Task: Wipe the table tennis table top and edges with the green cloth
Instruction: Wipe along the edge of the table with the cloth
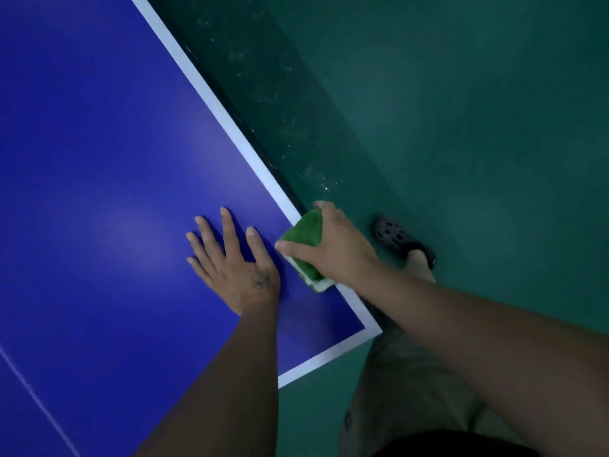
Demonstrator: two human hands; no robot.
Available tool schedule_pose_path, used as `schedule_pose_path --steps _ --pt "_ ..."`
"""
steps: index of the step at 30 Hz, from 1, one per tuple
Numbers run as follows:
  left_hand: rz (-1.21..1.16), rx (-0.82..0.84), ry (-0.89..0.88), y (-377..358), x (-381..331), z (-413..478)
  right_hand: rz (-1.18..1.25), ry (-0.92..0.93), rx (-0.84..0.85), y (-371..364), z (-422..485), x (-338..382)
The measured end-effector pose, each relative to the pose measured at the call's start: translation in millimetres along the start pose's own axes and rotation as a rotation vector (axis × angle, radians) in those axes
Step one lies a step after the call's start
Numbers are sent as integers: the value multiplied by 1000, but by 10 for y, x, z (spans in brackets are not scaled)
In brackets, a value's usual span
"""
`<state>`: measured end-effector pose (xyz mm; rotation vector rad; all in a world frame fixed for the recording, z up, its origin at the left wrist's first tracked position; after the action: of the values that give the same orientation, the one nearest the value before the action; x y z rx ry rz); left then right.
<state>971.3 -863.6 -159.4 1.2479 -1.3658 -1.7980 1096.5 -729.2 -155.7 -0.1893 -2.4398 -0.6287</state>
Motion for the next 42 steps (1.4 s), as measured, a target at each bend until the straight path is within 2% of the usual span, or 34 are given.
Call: schedule_pose_path --steps 4,9,18,22,25,27,30,36,42 --pt "-20 6 0 7 -25 15 112 -119 45 8 -344 -214" --pt "0 27 -1 12 -40 24 84 -170 101 16 -488 -399" --pt "-69 29 0 -4 38 33 18 -108 53 71 -35 113" --pt "-205 28 89 31 67 99 19 -57 -3 160 457 546" --pt "-248 43 140 70 19 487 60 -30 6 243 708 755" --pt "-132 76 175 48 -41 934 86 -20 13 271 714 764" --pt "8 71 244 -37 -139 1681 109 4 36 275 527 609" --pt "14 70 289 -273 -480 2987 37 12 103 160 267 233" --pt "-9 -16 277 -329 -519 3355 -2 -14 117 149 405 340"
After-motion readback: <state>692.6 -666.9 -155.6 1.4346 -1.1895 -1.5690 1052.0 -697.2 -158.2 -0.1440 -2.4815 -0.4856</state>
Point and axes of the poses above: each hand's wrist, its own z-axis towards the middle knuckle, its own y-axis out of the back of the hand, x = y × z, the point moved 2 cm from there along z, towards the middle knuckle, and after that the axes turned 10 degrees about -z, right-handed, at the moved point
